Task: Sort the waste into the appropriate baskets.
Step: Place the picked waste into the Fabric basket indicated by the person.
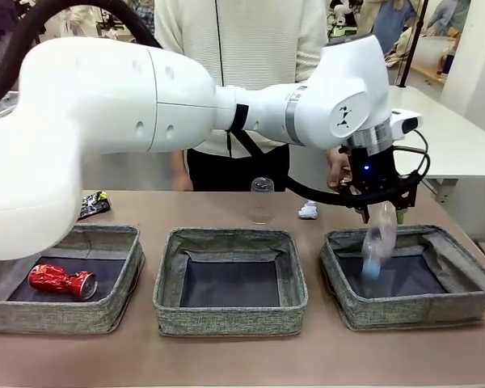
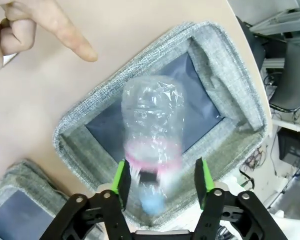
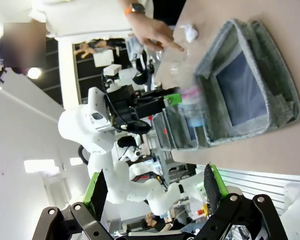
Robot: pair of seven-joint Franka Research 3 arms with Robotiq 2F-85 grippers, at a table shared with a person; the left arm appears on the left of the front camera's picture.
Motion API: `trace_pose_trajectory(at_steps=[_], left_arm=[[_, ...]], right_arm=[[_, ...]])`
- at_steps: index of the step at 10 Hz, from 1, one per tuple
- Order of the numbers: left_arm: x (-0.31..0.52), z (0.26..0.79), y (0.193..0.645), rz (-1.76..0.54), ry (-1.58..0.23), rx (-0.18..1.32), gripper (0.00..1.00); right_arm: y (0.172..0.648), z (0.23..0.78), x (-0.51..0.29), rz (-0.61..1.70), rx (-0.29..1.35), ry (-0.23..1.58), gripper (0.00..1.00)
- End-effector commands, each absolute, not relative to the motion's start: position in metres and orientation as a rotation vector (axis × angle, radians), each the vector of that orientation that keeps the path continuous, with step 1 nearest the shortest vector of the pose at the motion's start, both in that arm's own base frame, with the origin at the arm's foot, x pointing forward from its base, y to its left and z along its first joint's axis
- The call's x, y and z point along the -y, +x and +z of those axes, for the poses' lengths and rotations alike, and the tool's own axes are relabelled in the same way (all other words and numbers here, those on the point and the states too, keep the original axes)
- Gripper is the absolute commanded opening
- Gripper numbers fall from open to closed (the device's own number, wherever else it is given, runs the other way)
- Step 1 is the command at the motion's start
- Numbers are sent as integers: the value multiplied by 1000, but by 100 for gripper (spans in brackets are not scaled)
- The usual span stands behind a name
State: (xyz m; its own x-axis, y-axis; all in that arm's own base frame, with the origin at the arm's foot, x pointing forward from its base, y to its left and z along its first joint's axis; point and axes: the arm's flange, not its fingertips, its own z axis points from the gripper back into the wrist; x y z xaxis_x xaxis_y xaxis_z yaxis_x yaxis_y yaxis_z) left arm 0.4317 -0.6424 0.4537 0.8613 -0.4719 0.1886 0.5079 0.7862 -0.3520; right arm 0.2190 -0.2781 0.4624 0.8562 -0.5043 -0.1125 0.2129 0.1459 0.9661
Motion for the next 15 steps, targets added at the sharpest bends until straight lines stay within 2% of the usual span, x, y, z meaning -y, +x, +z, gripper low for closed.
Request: trace_pose_trajectory(at_steps=[1, 5, 7, 9, 11, 12, 15], left_arm=[[651, 460, 439, -552, -393, 89, 100], [646, 463, 440, -538, -396, 69, 100], [618, 489, 435, -517, -403, 7, 100], [546, 539, 404, -473, -505, -41, 100], [446, 586, 350, -308, -560, 45, 100], [398, 600, 329, -193, -585, 106, 100], [243, 619, 293, -84, -731, 47, 100]], right_arm=[[215, 463, 278, -513, 267, 1313, 100], [215, 463, 278, -513, 267, 1313, 100], [219, 462, 278, -525, 262, 1329, 100], [243, 470, 253, -455, 251, 1344, 100], [283, 482, 196, -326, 183, 1354, 100], [299, 491, 162, -252, 152, 1353, 100], [326, 515, 64, -76, 38, 1348, 100]])
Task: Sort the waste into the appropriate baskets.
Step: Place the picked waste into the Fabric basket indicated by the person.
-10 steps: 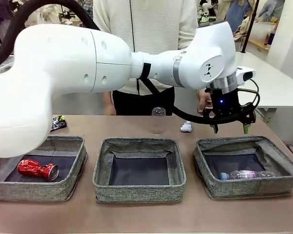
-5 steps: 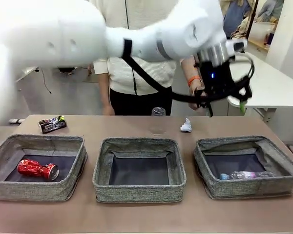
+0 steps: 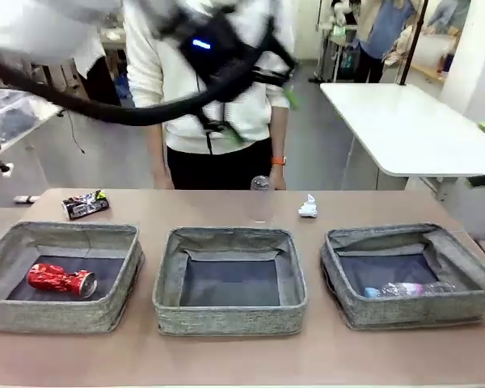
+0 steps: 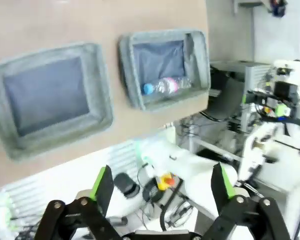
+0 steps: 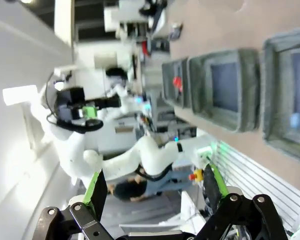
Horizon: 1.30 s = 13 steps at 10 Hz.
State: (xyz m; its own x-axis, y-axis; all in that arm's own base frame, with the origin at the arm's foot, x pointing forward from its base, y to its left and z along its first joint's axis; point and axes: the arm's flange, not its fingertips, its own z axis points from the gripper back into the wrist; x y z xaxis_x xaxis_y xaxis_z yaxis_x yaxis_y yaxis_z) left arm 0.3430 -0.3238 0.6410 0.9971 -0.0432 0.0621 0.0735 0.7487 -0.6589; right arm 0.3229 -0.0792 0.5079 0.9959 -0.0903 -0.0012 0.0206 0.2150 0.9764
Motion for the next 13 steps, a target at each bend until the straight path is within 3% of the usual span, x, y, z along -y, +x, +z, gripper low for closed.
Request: trace_pose_trajectory(at_steps=[1, 3, 5, 10, 11, 12, 13], left_arm=[[196, 619, 285, -62, -782, -1, 100], [110, 608, 269, -50, -890, -70, 100], [45, 587, 238, -22, -1026, -5, 100], [-17, 501, 181, 28, -1209, 78, 100], [-12, 496, 184, 31, -1221, 60, 100], [-43, 560, 207, 61, -1170, 76, 100], [-43, 560, 207, 61, -1170, 76, 100]], right_arm=[[329, 519, 41, -45, 5, 1339, 100], [331, 523, 11, -29, -46, 1334, 100], [335, 522, -1, -45, -106, 1345, 100], [346, 518, 4, -143, -109, 1354, 100], [347, 517, 7, -176, -110, 1353, 100], [342, 512, 6, -95, -127, 1337, 100], [342, 512, 6, -95, -127, 1337, 100]])
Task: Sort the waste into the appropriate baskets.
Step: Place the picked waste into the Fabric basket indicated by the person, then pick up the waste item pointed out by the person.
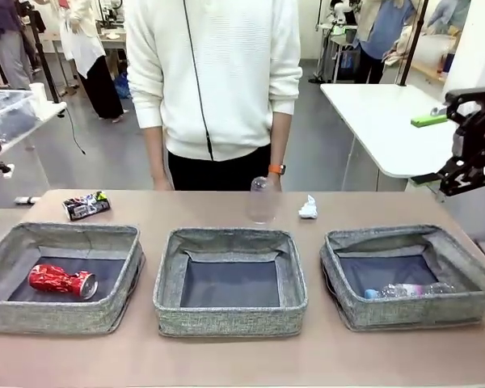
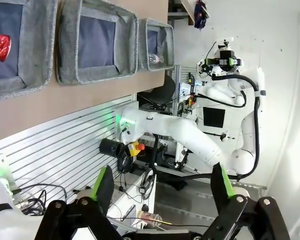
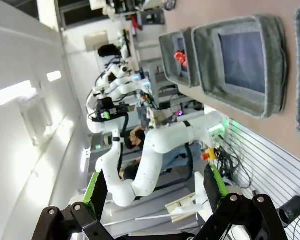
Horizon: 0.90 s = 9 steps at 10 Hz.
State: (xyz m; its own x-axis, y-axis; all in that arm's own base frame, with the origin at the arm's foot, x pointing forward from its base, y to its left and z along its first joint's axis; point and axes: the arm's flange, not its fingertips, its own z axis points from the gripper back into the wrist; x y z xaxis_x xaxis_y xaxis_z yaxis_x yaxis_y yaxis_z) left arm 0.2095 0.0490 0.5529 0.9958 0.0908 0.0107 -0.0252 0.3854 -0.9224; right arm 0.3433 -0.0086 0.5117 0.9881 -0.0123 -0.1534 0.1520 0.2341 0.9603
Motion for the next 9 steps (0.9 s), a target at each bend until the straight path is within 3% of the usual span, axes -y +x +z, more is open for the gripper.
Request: trace_pose_trajectory(at_steps=[1, 9], left_arm=[[-43, 560, 207, 61, -1170, 76, 100], [-43, 560, 207, 61, -1170, 76, 100]], right_arm=[[342, 512, 6, -95, -127, 1337, 100], [342, 512, 6, -95, -127, 1337, 100]])
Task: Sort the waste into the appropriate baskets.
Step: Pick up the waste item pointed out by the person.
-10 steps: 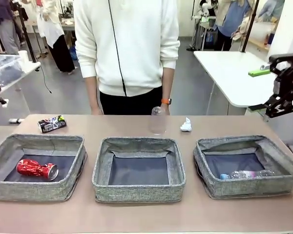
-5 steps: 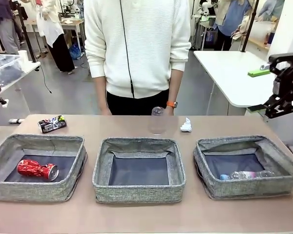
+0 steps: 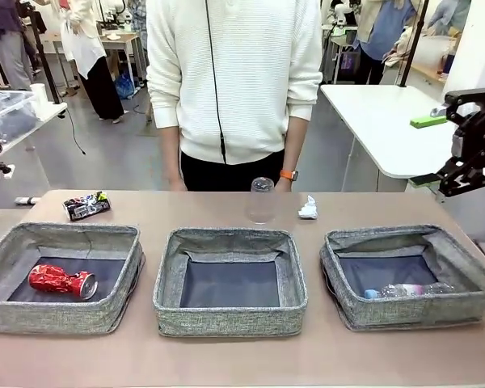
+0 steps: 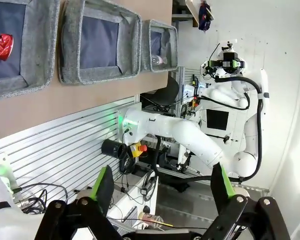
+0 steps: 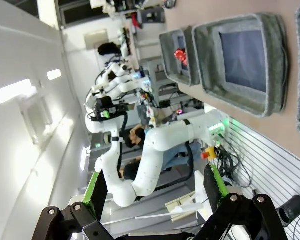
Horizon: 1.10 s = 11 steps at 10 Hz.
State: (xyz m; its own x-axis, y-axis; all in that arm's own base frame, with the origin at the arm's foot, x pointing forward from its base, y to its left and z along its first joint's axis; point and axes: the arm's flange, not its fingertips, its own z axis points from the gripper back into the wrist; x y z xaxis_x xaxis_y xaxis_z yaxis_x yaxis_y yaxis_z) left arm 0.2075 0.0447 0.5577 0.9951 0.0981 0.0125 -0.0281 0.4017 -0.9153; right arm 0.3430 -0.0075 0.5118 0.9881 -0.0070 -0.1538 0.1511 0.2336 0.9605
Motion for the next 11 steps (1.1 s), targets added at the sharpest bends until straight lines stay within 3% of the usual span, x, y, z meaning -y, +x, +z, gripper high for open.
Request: trace_pose_trajectory(at_steps=[1, 11], left_arm=[[-43, 560, 207, 61, -1170, 76, 100], [-43, 560, 207, 61, -1170, 76, 100]], right_arm=[[342, 512, 6, -95, -127, 1337, 100], [342, 512, 6, -95, -127, 1337, 100]])
